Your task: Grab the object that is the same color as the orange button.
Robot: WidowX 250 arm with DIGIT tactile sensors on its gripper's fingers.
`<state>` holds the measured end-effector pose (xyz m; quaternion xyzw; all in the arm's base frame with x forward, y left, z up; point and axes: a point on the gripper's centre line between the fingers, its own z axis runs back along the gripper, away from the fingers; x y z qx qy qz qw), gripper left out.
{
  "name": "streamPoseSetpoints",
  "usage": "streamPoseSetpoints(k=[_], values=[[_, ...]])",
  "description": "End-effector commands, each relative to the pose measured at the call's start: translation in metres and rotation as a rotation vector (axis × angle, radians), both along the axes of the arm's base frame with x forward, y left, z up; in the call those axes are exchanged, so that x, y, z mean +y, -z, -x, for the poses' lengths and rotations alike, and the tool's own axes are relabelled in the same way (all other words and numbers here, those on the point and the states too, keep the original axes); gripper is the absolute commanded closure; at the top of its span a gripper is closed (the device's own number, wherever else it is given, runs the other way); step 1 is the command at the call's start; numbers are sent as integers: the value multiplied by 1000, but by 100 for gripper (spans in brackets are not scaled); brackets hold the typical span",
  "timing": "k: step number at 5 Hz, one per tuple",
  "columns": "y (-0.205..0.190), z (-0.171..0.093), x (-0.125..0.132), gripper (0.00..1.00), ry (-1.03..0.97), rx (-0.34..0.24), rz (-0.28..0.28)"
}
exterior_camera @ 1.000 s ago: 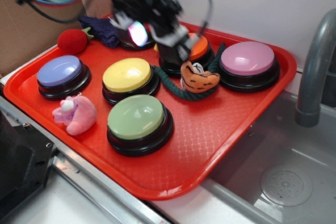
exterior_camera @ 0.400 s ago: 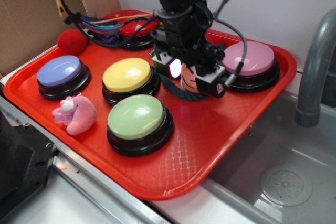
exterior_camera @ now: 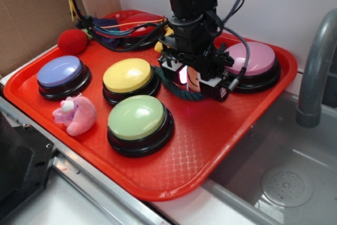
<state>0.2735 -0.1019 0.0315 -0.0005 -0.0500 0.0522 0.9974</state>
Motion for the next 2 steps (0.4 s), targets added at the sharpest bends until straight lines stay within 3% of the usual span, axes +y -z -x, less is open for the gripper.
streamPoseSetpoints(k=[1, 2], values=[[-23, -12, -2, 100, 74, -48, -10], [-34, -12, -2, 100, 191, -12, -29]])
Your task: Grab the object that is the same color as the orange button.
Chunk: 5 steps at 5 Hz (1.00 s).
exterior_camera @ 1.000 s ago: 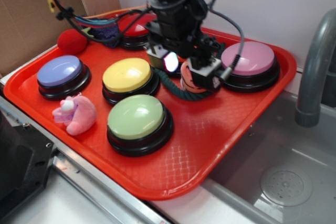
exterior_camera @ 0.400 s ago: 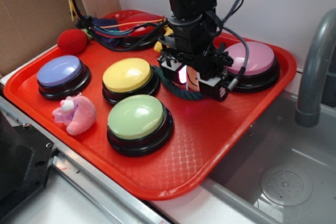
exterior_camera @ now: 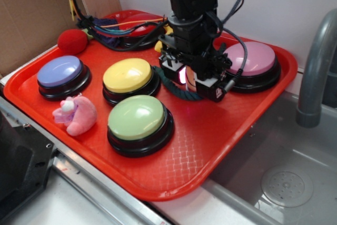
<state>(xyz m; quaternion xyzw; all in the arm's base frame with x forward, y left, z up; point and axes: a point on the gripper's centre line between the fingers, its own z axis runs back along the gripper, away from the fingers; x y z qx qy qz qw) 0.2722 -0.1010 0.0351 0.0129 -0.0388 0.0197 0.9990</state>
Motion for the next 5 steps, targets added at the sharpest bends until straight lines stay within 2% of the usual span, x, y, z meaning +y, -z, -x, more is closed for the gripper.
streamPoseSetpoints(k=[1, 2, 3, 5], values=[[-61, 1, 5, 100, 248, -33, 49], [-89, 15, 28, 100, 287, -26, 25], [-106, 33, 63, 100, 254, 25, 5], [-105, 55, 117, 100, 111, 145, -2]])
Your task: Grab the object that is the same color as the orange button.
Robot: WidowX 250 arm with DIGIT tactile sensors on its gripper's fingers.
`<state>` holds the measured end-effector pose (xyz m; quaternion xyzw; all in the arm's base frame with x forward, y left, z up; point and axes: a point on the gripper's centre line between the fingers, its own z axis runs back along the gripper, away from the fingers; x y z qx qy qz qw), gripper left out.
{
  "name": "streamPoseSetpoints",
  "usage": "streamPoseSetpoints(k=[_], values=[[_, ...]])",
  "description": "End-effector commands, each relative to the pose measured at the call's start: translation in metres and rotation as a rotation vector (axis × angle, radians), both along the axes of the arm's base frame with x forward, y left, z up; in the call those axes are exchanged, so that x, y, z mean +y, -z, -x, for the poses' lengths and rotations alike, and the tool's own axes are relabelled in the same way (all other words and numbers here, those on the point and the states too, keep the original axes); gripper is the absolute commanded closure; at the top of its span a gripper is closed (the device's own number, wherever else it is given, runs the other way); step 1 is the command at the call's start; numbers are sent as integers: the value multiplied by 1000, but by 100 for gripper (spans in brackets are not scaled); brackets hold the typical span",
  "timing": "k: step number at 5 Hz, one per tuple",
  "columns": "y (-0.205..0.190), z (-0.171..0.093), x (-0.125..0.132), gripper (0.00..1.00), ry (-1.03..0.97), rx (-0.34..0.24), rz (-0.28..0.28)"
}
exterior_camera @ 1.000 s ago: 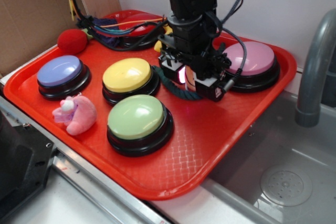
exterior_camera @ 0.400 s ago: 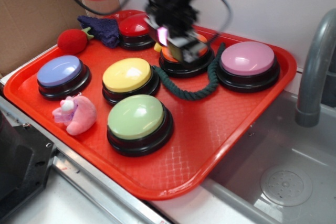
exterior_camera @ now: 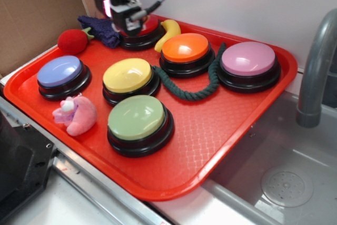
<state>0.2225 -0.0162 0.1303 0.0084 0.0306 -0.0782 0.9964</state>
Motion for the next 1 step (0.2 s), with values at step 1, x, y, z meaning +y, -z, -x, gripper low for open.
streamPoseSetpoints(k=[1], values=[[-13, 12, 43, 100, -153, 23, -67]])
